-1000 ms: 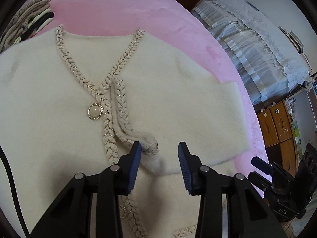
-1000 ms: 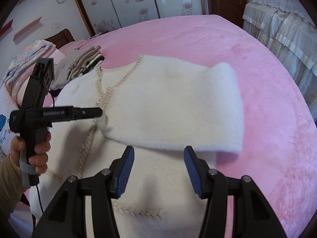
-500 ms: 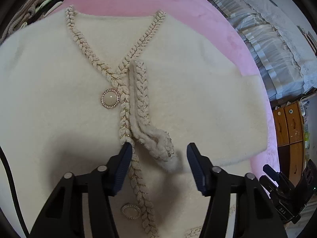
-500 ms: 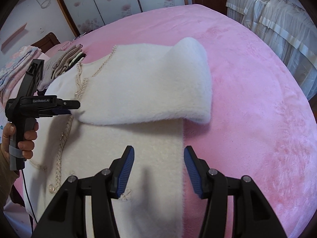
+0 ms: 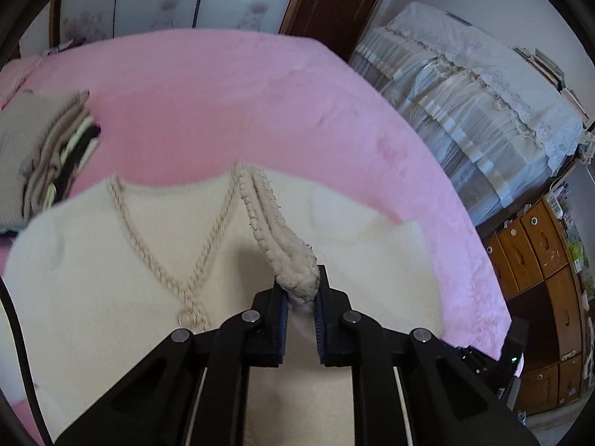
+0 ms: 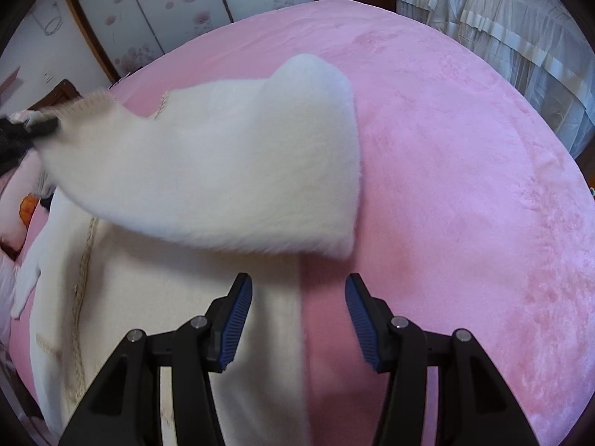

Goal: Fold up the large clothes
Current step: 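Grasp the braided front placket with the left tool, then fold the placket side over with the left tool and release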

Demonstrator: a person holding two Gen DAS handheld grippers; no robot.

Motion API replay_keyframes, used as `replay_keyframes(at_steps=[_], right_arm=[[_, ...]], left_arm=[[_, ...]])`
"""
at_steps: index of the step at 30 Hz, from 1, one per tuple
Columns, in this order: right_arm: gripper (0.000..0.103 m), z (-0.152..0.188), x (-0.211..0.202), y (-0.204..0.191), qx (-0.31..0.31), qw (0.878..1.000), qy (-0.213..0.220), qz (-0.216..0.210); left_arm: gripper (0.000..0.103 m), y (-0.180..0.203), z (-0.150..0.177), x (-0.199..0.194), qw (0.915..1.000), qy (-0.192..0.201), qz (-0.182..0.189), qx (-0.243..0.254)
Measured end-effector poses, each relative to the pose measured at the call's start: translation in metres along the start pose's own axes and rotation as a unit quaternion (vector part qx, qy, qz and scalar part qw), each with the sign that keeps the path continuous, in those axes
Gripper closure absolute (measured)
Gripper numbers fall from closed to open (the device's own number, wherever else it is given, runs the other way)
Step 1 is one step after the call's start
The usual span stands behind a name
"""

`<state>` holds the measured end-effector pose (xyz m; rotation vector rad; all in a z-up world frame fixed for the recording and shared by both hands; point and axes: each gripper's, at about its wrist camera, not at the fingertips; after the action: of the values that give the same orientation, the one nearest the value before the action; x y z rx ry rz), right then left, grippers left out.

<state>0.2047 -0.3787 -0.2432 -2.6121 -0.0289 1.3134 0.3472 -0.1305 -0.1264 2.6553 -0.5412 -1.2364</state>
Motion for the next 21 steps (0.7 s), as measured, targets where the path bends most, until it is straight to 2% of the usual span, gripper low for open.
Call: replay_keyframes(at_steps=[2,5,6,7,8,10,13,16,18,19,20,21], right_arm=[[0.051,-0.008,0.01,-0.002,0.008,1.0,0.006,0.002],[0.053,-0.021,0.022,-0.008,0.01,1.0,0.017,0.013],[0.06,-0.024,0.026,-0.011,0.006,1.0,0.022,0.019],[0.083,-0.027,0.03,-0.015,-0.003,1.0,0.02,0.018],[0.09,-0.029,0.034,-0.019,-0.01,1.0,0.015,0.014],[0.092,-0.03,0.035,-0.031,-0.032,0.998,0.022,0.041],[0.093,-0.023,0.036,-0.045,-0.07,0.995,0.024,0.073],[0.091,-0.016,0.037,-0.051,-0.1,0.99,0.018,0.095],[0.083,-0.013,0.035,-0.052,-0.111,0.988,0.012,0.103],[0.076,-0.012,0.033,-0.053,-0.119,0.986,0.008,0.113],[0.068,-0.011,0.03,-0.054,-0.125,0.985,0.006,0.116],[0.065,-0.014,0.027,-0.053,-0.129,0.986,0.003,0.11]], left_arm=[[0.093,0.004,-0.022,-0.017,0.9994,0.034,-0.006,0.007],[0.093,-0.01,-0.045,-0.041,0.9974,0.069,-0.018,0.007],[0.093,-0.016,-0.049,-0.044,0.9967,0.077,-0.024,0.007],[0.093,-0.025,-0.051,-0.049,0.9958,0.085,-0.031,0.009],[0.093,-0.035,-0.05,-0.052,0.9949,0.091,-0.042,0.01],[0.093,-0.058,-0.043,-0.054,0.9943,0.089,-0.057,0.002],[0.093,-0.09,-0.011,-0.036,0.9941,0.065,-0.085,-0.018],[0.093,-0.125,0.04,-0.007,0.993,0.009,-0.11,-0.042],[0.093,-0.143,0.069,0.014,0.9906,-0.033,-0.122,-0.052],[0.092,-0.152,0.081,0.024,0.9892,-0.053,-0.125,-0.056],[0.088,-0.158,0.09,0.032,0.9879,-0.069,-0.124,-0.062],[0.087,-0.163,0.098,0.036,0.988,-0.075,-0.118,-0.067]])
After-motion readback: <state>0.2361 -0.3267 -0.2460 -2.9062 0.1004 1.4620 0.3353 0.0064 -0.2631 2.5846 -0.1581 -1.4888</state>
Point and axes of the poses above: each gripper's, at about its wrist camera, not at the fingertips, and x roughly the way its jaws point, y to its right, z to its underside, and after that the axes turned 6 degrees about y, right-handed
